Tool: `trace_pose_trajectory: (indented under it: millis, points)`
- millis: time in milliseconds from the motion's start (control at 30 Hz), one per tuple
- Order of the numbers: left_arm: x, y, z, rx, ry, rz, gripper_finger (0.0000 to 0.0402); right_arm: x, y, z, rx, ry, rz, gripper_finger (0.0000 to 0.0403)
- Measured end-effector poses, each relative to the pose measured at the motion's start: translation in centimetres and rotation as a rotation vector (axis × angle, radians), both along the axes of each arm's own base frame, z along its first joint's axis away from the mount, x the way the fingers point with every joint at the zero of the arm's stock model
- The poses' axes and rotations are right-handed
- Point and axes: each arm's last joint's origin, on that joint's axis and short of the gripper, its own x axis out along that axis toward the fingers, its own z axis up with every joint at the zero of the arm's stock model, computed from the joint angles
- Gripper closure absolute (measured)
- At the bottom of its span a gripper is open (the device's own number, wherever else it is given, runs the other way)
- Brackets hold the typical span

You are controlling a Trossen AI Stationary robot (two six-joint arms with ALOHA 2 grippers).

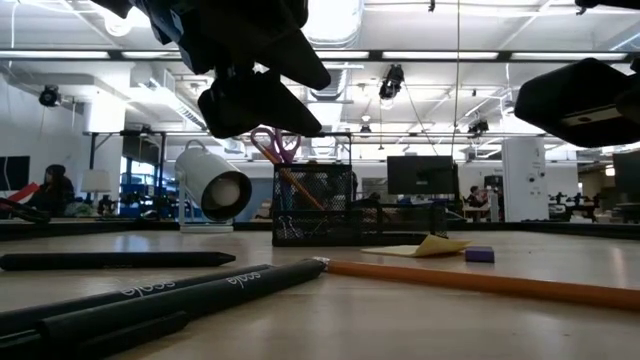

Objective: Pick and place office supplies into organizer
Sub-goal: Put the orange pencil into the black desk organizer

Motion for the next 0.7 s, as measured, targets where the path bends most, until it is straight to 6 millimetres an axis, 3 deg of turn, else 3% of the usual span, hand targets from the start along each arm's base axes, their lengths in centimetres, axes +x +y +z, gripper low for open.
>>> trace_pose_trajectory:
  millis: [700]
  points:
    - [0.00,-0.01,-0.02,0.000,0.001,0.002,0.0213,-0.02,0.47,0.61,0.039,-0.037,0.005,0.0394]
